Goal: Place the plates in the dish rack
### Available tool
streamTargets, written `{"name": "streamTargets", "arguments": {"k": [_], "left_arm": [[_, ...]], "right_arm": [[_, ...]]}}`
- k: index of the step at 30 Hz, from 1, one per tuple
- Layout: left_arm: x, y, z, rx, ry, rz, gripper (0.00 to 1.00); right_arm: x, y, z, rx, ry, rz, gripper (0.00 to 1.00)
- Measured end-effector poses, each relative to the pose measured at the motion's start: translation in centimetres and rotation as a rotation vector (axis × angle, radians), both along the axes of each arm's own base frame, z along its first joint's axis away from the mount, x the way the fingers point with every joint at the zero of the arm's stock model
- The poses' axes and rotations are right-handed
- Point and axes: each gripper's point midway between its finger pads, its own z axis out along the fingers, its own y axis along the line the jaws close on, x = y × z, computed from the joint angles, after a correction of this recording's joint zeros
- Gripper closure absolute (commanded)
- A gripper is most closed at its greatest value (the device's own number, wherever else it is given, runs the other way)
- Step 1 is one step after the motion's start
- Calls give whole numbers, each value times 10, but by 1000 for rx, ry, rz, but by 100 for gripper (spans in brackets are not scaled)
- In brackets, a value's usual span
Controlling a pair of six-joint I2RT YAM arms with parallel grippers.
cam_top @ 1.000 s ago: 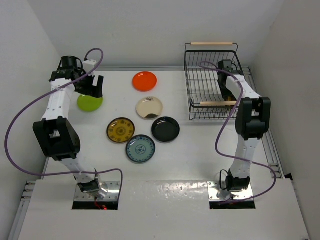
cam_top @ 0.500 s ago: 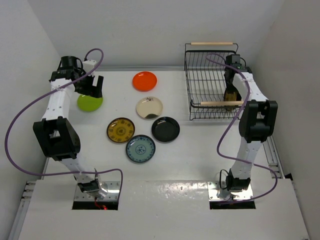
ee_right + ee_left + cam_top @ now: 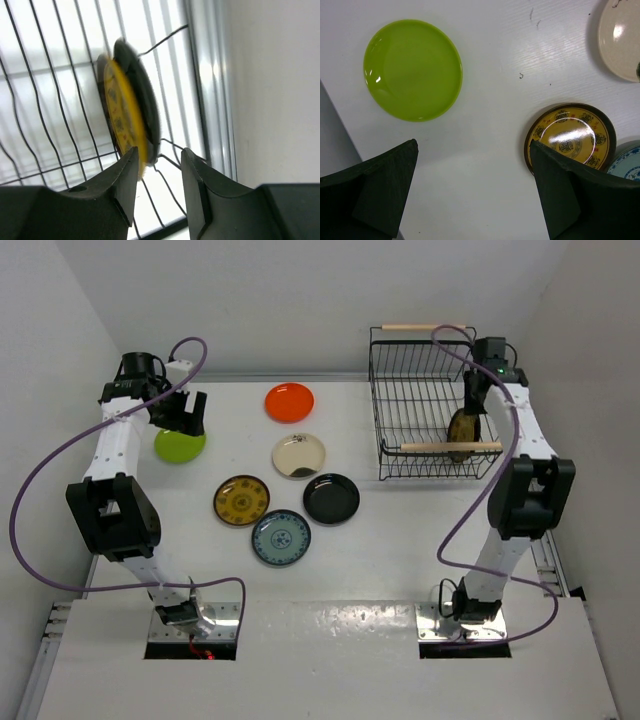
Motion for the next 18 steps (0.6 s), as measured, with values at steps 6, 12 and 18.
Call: {"name": "streamTargets", "arguments": {"k": [6, 12, 18], "left_arm": [[0, 0, -1, 0, 2, 0, 2], [0, 0, -1, 0, 2, 0, 2], [0, 0, -1, 1, 2, 1, 2]], "right_arm": [[-2, -19, 51, 45, -167, -68, 66], [10, -17, 24, 92, -115, -56, 77], [8, -11, -11, 135, -20, -40, 77]]}}
